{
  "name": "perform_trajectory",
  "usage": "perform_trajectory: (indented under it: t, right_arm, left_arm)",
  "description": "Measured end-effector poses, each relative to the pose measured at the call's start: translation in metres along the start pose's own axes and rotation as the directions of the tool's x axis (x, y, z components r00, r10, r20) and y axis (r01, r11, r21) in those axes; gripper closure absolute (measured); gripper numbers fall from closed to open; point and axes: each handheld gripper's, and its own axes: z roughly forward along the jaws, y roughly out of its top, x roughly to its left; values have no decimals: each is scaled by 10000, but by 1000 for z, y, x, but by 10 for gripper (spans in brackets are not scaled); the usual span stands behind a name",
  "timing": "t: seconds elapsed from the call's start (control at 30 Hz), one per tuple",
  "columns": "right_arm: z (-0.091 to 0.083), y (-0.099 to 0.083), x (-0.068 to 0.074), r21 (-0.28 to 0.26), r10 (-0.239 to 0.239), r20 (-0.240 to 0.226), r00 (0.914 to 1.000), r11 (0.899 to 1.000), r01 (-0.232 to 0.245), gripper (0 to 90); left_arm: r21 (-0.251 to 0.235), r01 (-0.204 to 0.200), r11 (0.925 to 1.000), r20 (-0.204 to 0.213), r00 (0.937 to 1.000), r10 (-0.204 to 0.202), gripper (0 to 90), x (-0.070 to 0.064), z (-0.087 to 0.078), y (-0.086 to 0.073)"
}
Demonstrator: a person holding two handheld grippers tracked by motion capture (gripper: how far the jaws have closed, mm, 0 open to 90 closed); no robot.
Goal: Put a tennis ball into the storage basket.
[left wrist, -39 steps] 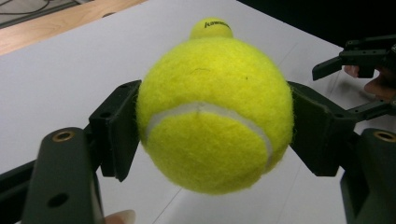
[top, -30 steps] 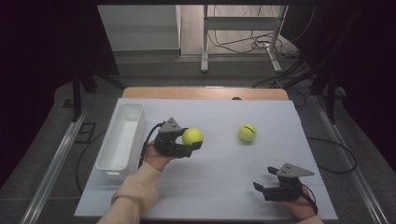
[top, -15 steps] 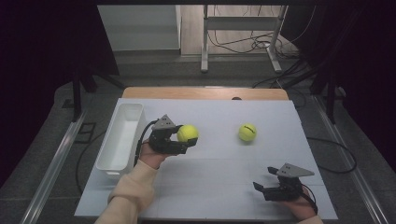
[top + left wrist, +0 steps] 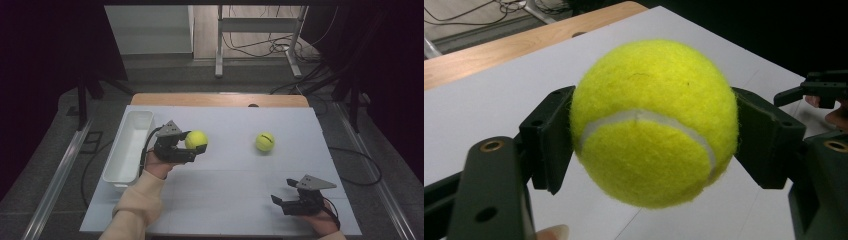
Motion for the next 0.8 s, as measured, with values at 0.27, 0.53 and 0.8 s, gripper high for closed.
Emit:
perform_trajectory:
  t: [0.27, 0.53, 0.8]
  right_arm:
    - [0, 0, 0, -64, 25, -41, 10000, 10000, -25, 139]
    - [0, 0, 0, -51, 28, -44, 10000, 10000, -28, 139]
    - [0, 0, 0, -19, 13, 13, 10000, 10000, -13, 139]
  left_arm:
    - [-138, 47, 9999, -90, 9999, -48, 261, 4, -6, 1]
    - [-205, 79, 9998, -158, 9998, -82, 261, 7, -10, 2]
    - [-351, 211, 9992, -299, 9993, -222, 262, 11, -15, 2]
